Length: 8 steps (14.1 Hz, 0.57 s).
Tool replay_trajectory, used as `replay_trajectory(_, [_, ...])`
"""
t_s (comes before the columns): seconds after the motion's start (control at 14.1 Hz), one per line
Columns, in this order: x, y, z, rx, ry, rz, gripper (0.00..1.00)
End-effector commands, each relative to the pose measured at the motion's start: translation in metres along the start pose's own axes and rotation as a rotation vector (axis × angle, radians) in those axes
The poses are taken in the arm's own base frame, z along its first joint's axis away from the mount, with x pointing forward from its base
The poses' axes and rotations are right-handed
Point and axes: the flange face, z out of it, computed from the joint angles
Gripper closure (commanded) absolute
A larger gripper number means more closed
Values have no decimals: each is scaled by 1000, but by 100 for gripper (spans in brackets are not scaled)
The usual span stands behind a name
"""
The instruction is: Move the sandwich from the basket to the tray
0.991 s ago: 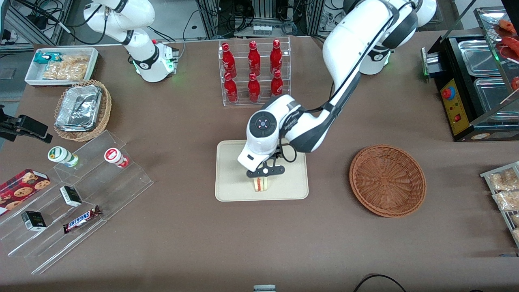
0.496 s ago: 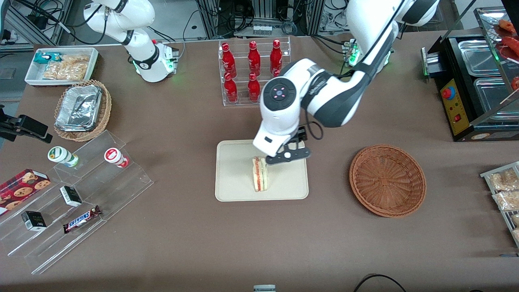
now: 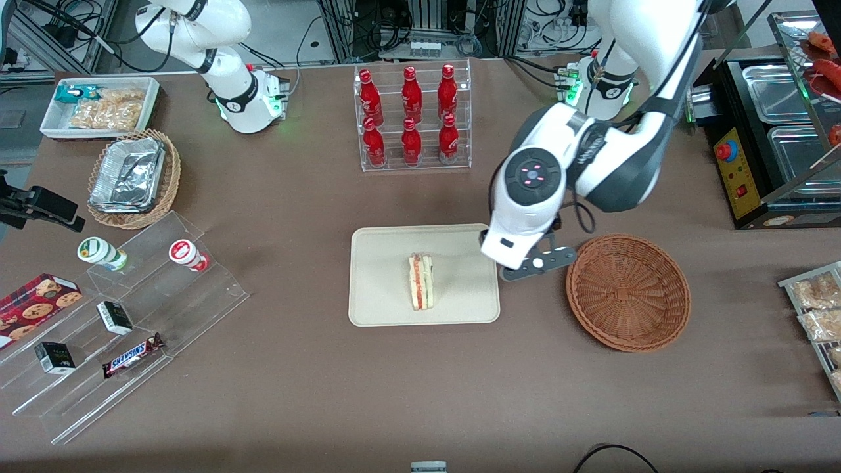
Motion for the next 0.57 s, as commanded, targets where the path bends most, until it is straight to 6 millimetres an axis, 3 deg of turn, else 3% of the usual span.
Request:
replay_trajectory(0.0, [4,-54,-5,-11,-37,32,0])
replay_trajectory(0.21, [13,-107,-5,-45,-78,103,0])
replay_trajectory(0.35, [19,-154,-14,-93,-98,178,0])
replay_trajectory(0.5, [19,-187,-24,-89,-148,298,0])
